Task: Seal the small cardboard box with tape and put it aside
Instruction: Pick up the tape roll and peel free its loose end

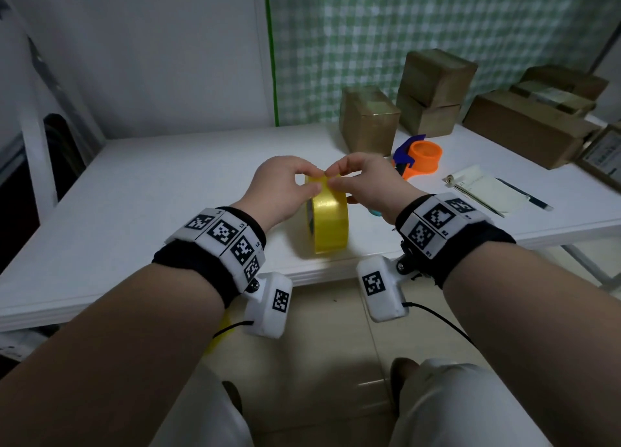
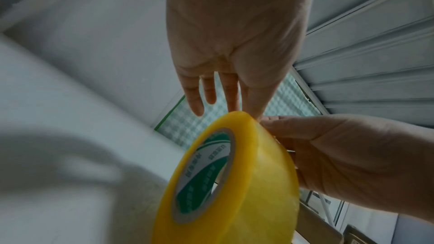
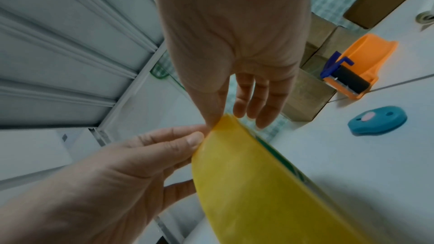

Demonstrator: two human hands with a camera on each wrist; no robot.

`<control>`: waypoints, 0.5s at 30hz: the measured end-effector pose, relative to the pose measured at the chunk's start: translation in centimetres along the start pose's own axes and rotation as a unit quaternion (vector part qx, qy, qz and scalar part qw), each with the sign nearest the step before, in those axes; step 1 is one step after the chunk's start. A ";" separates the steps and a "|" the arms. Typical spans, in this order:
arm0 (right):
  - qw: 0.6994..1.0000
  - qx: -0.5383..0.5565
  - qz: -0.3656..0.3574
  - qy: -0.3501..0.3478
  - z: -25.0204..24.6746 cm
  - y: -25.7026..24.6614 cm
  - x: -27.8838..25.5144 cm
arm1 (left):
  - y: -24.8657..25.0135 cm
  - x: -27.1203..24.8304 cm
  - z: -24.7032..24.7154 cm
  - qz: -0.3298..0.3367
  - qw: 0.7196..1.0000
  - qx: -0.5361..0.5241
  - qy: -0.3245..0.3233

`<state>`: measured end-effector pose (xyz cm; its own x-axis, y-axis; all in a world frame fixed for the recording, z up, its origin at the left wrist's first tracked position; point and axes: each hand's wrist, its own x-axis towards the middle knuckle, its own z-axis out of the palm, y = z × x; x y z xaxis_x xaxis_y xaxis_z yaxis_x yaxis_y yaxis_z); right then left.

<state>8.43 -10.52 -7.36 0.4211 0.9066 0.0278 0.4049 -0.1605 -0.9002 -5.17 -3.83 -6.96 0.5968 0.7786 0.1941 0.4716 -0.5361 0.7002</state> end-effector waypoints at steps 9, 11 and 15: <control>0.931 -0.320 -0.172 0.042 -0.5 -1.8 0.3 | -0.1 0.3 -0.1 -0.001 1.000 -0.004 0.011; 0.903 -0.387 -0.182 0.032 -0.5 -2.3 0.3 | -0.2 0.4 0.0 0.004 1.000 0.006 0.009; 0.866 -0.459 -0.198 -0.005 -0.5 -3.7 0.2 | -0.2 0.6 0.0 0.012 1.000 0.013 0.002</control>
<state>7.47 -9.93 -3.82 0.0961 0.9641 0.2477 0.9926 -0.0741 -0.0967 -4.92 -3.25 -7.02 0.6065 0.7658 0.2135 0.4739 -0.5639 0.6764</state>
